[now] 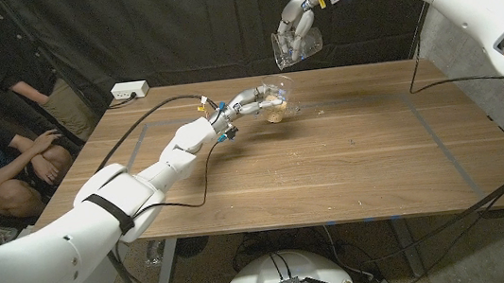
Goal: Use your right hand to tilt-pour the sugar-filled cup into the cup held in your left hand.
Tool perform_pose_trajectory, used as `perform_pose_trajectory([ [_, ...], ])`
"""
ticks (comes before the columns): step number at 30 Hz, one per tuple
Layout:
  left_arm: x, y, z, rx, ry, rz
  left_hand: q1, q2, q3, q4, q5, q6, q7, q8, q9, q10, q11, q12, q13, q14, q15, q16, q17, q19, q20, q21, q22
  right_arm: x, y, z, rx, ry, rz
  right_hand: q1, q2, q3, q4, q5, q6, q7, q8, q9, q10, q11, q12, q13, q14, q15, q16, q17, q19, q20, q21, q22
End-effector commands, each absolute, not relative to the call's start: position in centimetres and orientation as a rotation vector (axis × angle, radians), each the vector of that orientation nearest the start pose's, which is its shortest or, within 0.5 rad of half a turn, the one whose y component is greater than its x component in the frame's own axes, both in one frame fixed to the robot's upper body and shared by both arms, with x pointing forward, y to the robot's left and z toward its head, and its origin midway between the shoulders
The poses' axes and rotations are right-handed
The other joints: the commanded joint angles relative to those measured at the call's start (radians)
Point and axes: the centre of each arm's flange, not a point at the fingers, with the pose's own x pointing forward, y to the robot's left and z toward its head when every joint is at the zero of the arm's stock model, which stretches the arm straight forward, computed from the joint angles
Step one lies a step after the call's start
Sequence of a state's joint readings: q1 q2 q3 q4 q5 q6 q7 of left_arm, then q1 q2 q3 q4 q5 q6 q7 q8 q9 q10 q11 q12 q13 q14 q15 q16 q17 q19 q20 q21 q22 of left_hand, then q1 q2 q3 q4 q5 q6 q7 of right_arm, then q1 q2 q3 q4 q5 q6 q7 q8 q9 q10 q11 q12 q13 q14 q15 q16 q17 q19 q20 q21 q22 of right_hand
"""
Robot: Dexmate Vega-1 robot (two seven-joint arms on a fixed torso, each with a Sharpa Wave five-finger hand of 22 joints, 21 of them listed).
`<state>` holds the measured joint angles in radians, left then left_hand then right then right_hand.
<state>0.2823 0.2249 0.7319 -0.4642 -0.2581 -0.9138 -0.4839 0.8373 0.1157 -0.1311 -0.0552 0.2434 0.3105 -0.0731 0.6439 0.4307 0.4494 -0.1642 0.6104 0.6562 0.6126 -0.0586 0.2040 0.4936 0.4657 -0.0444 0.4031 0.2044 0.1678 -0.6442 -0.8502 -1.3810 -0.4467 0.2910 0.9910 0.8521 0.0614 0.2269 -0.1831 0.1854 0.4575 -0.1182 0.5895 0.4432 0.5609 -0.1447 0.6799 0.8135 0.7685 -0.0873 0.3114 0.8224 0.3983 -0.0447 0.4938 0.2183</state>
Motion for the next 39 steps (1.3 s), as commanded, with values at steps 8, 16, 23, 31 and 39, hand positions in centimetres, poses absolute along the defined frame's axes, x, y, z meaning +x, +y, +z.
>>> perform_pose_trajectory([
  [8, 67.4, 14.9, 4.0, 0.654, -0.884, -0.717, 0.006, 0.003, -0.010, -0.002, -0.001, 0.002, -0.006, 0.008, 0.001, 0.004, -0.004, 0.007, 0.001, 0.010, -0.130, -0.002, 0.005, -0.001, -0.035, 0.007, 0.003, 54.8, -18.2, 31.1, -1.870, -0.518, 0.432, 0.009, 0.025, 0.037, 0.041, 0.006, 0.037, -0.027, 0.006, 0.006, 0.008, 0.009, -0.003, 0.002, 0.013, -0.149, 0.007, 0.004, 0.023, -0.033, 0.013, 0.000],
  [16, 67.3, 15.7, 3.8, 0.632, -0.888, -0.697, 0.007, 0.003, -0.012, -0.002, 0.000, 0.001, -0.006, 0.009, 0.000, 0.003, -0.005, 0.008, 0.001, 0.011, -0.129, -0.001, 0.004, -0.001, -0.036, 0.008, 0.003, 54.6, -19.3, 31.0, -1.758, -0.549, 0.384, 0.007, 0.027, 0.037, 0.042, 0.005, 0.042, -0.023, 0.007, 0.008, 0.013, 0.007, -0.003, 0.002, 0.023, -0.150, 0.011, 0.009, 0.036, -0.034, 0.017, -0.002],
  [23, 67.3, 16.3, 3.8, 0.620, -0.889, -0.685, 0.006, 0.004, -0.012, -0.001, 0.000, 0.001, -0.005, 0.009, -0.001, 0.004, -0.009, 0.009, 0.001, 0.011, -0.129, -0.001, 0.005, -0.001, -0.036, 0.009, 0.003, 54.7, -20.2, 30.6, -1.691, -0.564, 0.355, 0.006, 0.028, 0.037, 0.042, 0.004, 0.045, -0.021, 0.008, 0.010, 0.014, 0.009, -0.002, 0.006, 0.028, -0.149, 0.013, 0.011, 0.039, -0.034, 0.017, -0.003],
  [31, 67.4, 16.8, 3.9, 0.606, -0.891, -0.680, 0.006, 0.004, -0.014, 0.000, 0.000, 0.000, -0.005, 0.010, -0.001, 0.004, -0.006, 0.010, 0.001, 0.012, -0.129, -0.001, 0.005, -0.001, -0.035, 0.010, 0.003, 54.7, -21.0, 29.8, -1.618, -0.579, 0.323, 0.005, 0.027, 0.037, 0.042, 0.003, 0.044, -0.021, 0.008, 0.012, 0.014, 0.011, -0.004, 0.007, 0.031, -0.149, 0.014, 0.014, 0.039, -0.033, 0.016, -0.003],
  [39, 67.4, 17.1, 4.2, 0.588, -0.898, -0.669, 0.006, 0.006, -0.014, 0.001, 0.000, -0.001, -0.005, 0.011, -0.002, 0.003, -0.005, 0.010, 0.001, 0.011, -0.131, -0.001, 0.005, -0.001, -0.036, 0.011, 0.003, 54.7, -21.7, 29.4, -1.542, -0.603, 0.286, 0.003, 0.025, 0.035, 0.042, 0.002, 0.041, -0.024, 0.006, 0.012, 0.013, 0.007, -0.008, 0.005, 0.026, -0.149, 0.009, 0.014, 0.038, -0.029, 0.015, -0.004],
])
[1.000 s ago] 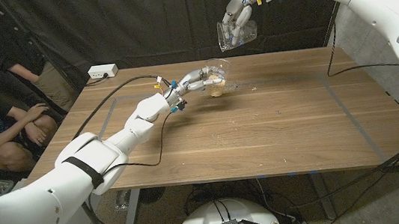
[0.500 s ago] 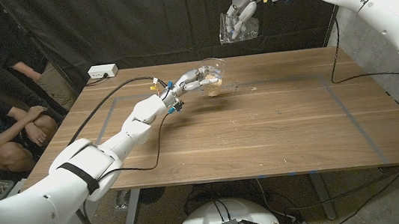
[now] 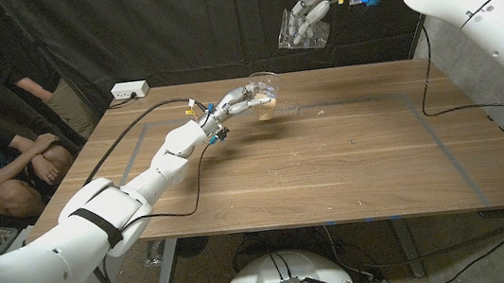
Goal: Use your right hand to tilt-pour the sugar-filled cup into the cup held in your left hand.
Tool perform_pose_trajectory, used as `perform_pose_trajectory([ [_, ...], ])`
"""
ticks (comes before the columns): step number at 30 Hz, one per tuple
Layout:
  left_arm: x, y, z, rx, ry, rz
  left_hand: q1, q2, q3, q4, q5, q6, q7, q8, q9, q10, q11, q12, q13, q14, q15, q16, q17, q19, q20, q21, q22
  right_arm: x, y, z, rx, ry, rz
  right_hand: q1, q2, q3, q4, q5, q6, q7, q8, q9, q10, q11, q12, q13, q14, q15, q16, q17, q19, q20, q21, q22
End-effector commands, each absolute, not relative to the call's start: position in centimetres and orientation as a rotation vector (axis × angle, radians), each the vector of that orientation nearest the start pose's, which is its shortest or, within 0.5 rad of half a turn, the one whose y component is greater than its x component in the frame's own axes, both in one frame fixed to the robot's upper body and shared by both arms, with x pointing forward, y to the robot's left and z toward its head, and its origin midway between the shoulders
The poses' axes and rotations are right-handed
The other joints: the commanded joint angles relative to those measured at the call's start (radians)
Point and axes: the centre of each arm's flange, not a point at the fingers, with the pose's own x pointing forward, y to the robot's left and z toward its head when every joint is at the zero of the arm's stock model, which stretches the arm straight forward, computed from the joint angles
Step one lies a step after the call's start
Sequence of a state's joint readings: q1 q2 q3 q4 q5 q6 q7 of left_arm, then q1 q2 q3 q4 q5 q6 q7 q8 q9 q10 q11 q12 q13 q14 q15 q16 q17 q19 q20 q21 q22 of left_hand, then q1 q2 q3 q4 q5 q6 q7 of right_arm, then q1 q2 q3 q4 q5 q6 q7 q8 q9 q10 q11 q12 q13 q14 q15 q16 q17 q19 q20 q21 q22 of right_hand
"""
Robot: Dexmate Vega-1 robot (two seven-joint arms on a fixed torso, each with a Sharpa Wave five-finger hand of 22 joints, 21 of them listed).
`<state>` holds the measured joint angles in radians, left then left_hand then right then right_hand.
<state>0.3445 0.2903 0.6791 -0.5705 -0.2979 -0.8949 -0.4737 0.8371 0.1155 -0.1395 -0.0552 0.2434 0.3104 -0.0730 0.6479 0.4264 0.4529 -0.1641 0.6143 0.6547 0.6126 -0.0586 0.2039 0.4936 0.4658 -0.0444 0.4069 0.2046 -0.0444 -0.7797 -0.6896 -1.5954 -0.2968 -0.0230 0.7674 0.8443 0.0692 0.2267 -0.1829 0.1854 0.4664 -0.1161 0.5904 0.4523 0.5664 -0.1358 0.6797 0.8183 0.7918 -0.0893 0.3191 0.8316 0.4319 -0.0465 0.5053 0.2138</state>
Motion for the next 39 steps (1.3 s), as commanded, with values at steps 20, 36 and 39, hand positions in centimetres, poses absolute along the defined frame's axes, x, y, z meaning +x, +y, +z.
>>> perform_pose_trajectory([
  [20, 67.2, 17.0, 4.8, 0.561, -0.925, -0.646, 0.009, 0.006, -0.008, 0.001, 0.001, 0.005, -0.006, 0.010, -0.001, 0.002, -0.005, 0.008, 0.000, 0.013, -0.133, -0.001, 0.004, -0.001, -0.036, 0.010, 0.002, 55.1, -23.2, 28.4, -1.374, -0.653, 0.204, 0.007, 0.020, 0.037, 0.043, 0.001, 0.024, -0.029, -0.001, 0.004, 0.000, 0.005, -0.020, -0.005, -0.004, -0.147, -0.010, 0.004, 0.002, -0.034, 0.002, 0.000],
  [36, 66.3, 17.8, 5.0, 0.547, -0.939, -0.628, 0.010, 0.005, -0.010, 0.001, 0.003, 0.007, -0.007, 0.014, -0.002, 0.007, -0.009, 0.011, -0.001, 0.018, -0.132, 0.000, 0.004, 0.001, -0.035, 0.012, 0.002, 56.0, -25.8, 26.4, -1.195, -0.676, 0.123, 0.006, 0.021, 0.038, 0.043, 0.001, 0.026, -0.028, -0.001, 0.006, 0.003, 0.005, -0.022, -0.005, -0.003, -0.147, -0.013, 0.004, 0.003, -0.034, 0.001, -0.001],
  [39, 66.1, 18.0, 5.0, 0.546, -0.938, -0.623, 0.010, 0.005, -0.010, 0.001, 0.004, 0.006, -0.008, 0.013, -0.002, 0.005, -0.006, 0.011, 0.000, 0.017, -0.133, 0.000, 0.004, 0.001, -0.034, 0.012, 0.002, 56.2, -26.1, 25.9, -1.161, -0.679, 0.119, 0.007, 0.021, 0.039, 0.042, 0.000, 0.026, -0.026, -0.001, 0.006, 0.001, 0.006, -0.023, -0.003, -0.002, -0.147, -0.014, 0.004, 0.004, -0.034, 0.002, -0.001],
])
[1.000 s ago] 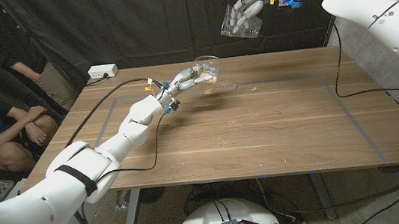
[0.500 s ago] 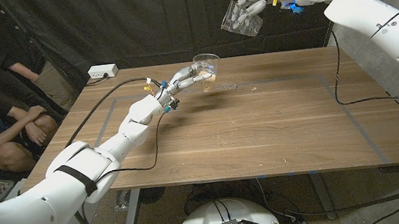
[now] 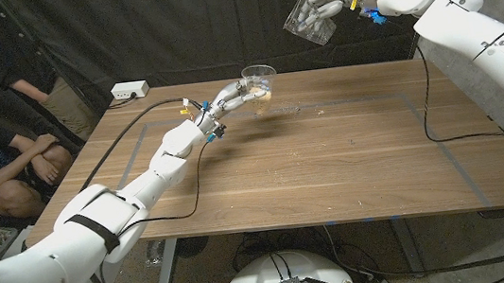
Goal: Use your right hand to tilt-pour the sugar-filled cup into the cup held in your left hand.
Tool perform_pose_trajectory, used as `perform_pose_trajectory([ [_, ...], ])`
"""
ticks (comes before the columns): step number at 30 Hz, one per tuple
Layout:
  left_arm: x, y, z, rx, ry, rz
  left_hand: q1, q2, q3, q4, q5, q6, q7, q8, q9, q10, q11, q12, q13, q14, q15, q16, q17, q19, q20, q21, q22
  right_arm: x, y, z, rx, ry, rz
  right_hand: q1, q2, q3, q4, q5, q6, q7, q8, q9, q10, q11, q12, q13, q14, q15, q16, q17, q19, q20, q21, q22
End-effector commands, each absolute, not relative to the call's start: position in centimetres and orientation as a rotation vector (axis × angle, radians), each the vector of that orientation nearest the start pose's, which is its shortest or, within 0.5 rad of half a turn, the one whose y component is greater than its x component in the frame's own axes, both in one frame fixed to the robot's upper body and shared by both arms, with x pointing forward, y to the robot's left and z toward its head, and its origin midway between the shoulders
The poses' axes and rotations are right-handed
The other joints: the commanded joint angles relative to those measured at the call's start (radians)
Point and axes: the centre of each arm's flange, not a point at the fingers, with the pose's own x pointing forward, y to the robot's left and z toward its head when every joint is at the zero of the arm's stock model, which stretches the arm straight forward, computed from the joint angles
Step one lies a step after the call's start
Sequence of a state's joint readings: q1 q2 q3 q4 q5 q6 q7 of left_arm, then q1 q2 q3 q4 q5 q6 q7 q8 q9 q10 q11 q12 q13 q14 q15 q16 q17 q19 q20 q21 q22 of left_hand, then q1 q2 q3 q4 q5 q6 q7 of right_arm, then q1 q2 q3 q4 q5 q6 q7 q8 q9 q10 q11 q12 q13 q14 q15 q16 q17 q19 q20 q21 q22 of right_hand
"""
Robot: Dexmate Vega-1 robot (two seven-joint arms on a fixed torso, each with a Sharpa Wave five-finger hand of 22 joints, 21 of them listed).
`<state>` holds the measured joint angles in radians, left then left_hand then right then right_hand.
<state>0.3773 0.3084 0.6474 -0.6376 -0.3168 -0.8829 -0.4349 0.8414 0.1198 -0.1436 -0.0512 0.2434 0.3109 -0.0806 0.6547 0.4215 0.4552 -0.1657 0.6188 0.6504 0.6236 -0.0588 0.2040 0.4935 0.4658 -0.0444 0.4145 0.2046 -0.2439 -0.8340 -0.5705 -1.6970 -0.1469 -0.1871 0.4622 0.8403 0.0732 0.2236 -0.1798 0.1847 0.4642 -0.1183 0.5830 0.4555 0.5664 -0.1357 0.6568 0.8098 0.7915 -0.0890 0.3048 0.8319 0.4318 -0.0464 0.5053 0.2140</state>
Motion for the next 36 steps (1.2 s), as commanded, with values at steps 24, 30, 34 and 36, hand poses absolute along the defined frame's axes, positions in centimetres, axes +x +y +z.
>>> perform_pose_trajectory([
  [24, 65.0, 19.7, 6.0, 0.513, -0.941, -0.587, 0.009, 0.002, -0.007, -0.002, 0.007, 0.003, 0.002, 0.008, 0.000, 0.001, -0.003, 0.007, 0.002, 0.006, -0.133, -0.001, 0.003, 0.000, -0.034, 0.007, 0.001, 57.1, -29.2, 21.5, -0.901, -0.726, 0.028, 0.018, 0.018, 0.046, 0.034, 0.000, 0.028, -0.022, 0.007, 0.008, 0.007, 0.009, -0.002, 0.008, 0.003, -0.148, -0.001, 0.008, 0.006, -0.033, 0.002, -0.001],
  [30, 64.8, 20.1, 6.4, 0.494, -0.940, -0.580, 0.009, 0.002, -0.008, -0.002, 0.007, 0.003, 0.001, 0.008, 0.000, 0.001, -0.003, 0.007, 0.002, 0.006, -0.131, -0.001, 0.003, 0.001, -0.034, 0.008, 0.001, 57.4, -29.4, 20.6, -0.855, -0.735, 0.010, 0.020, 0.018, 0.046, 0.034, -0.001, 0.028, -0.021, 0.007, 0.009, 0.008, 0.010, -0.004, 0.007, 0.005, -0.148, -0.001, 0.009, 0.005, -0.033, 0.001, -0.001],
  [34, 64.7, 20.4, 6.7, 0.499, -0.937, -0.570, 0.009, 0.003, -0.008, -0.002, 0.007, 0.003, 0.001, 0.009, 0.000, 0.002, -0.003, 0.007, 0.002, 0.006, -0.132, -0.002, 0.003, 0.000, -0.033, 0.008, 0.001, 57.8, -29.7, 19.7, -0.814, -0.743, -0.004, 0.020, 0.018, 0.047, 0.034, -0.001, 0.028, -0.022, 0.007, 0.010, 0.009, 0.008, -0.004, 0.008, 0.005, -0.148, -0.001, 0.009, 0.004, -0.033, 0.001, -0.001],
  [36, 64.6, 20.5, 6.8, 0.499, -0.934, -0.568, 0.009, 0.003, -0.008, -0.001, 0.007, 0.004, 0.001, 0.009, 0.000, 0.001, -0.004, 0.007, 0.002, 0.007, -0.132, -0.001, 0.003, 0.000, -0.033, 0.008, 0.001, 58.0, -29.8, 19.2, -0.795, -0.753, -0.006, 0.020, 0.019, 0.047, 0.034, -0.001, 0.028, -0.022, 0.006, 0.010, 0.009, 0.008, -0.005, 0.008, 0.006, -0.148, -0.002, 0.009, 0.004, -0.033, 0.001, -0.001],
])
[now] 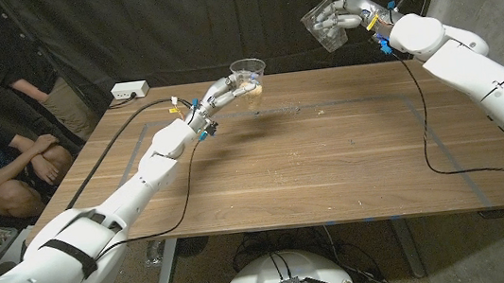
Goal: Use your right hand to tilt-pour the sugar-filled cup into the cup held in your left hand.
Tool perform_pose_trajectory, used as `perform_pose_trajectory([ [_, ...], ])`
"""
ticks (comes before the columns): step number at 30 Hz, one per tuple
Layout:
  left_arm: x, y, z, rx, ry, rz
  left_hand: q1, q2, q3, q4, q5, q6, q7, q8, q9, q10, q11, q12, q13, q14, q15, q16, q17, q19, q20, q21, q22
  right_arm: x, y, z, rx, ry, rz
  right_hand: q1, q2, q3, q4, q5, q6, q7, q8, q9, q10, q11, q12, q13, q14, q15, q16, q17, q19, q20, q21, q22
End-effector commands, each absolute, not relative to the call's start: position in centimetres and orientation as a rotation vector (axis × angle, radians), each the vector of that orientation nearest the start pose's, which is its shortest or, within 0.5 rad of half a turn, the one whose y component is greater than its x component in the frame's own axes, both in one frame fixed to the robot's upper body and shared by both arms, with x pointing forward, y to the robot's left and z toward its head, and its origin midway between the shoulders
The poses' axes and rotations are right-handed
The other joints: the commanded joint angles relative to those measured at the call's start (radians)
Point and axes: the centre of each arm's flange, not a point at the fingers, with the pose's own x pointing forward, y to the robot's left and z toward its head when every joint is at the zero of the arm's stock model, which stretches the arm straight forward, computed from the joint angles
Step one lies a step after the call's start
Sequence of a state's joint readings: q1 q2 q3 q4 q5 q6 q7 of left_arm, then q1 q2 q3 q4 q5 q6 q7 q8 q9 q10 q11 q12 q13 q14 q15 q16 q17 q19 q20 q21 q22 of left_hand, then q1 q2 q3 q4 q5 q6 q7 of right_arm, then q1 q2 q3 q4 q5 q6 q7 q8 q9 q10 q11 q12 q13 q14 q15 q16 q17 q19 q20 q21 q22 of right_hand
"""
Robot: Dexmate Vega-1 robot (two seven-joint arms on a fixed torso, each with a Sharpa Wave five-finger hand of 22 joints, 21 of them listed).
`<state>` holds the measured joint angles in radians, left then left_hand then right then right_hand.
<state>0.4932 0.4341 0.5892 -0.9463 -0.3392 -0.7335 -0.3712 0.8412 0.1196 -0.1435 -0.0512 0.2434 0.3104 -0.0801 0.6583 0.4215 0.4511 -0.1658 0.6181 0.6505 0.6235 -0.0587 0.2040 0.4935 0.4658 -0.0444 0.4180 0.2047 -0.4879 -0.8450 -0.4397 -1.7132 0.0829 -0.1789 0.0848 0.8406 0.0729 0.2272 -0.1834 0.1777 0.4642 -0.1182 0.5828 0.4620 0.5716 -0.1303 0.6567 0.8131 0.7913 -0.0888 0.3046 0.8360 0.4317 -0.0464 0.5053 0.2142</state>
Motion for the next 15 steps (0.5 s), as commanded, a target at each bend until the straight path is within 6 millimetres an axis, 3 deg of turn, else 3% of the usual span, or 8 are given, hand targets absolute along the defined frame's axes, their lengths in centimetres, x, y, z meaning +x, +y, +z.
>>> perform_pose_trajectory([
  [1, 64.6, 20.6, 6.9, 0.500, -0.934, -0.567, 0.009, 0.003, -0.009, -0.001, 0.007, 0.004, 0.000, 0.006, 0.000, 0.007, -0.005, 0.008, 0.001, 0.007, -0.132, -0.001, 0.003, 0.000, -0.033, 0.004, 0.001, 58.1, -29.9, 18.9, -0.786, -0.753, -0.009, 0.020, 0.019, 0.044, 0.038, 0.006, 0.029, -0.022, 0.007, 0.004, 0.003, 0.004, -0.005, 0.005, 0.006, -0.148, -0.001, 0.006, 0.004, -0.032, 0.001, -0.001],
  [15, 64.5, 21.1, 7.6, 0.481, -0.955, -0.541, 0.009, 0.003, -0.010, 0.000, 0.008, 0.008, 0.001, 0.009, -0.001, 0.008, -0.006, 0.008, -0.001, 0.009, -0.132, -0.001, 0.003, 0.001, -0.033, 0.005, 0.001, 59.5, -30.8, 15.1, -0.674, -0.804, -0.071, 0.023, 0.017, 0.044, 0.036, 0.005, 0.030, -0.023, 0.008, 0.007, 0.009, 0.001, -0.007, 0.004, 0.008, -0.148, -0.003, 0.007, 0.005, -0.034, 0.001, -0.001],
])
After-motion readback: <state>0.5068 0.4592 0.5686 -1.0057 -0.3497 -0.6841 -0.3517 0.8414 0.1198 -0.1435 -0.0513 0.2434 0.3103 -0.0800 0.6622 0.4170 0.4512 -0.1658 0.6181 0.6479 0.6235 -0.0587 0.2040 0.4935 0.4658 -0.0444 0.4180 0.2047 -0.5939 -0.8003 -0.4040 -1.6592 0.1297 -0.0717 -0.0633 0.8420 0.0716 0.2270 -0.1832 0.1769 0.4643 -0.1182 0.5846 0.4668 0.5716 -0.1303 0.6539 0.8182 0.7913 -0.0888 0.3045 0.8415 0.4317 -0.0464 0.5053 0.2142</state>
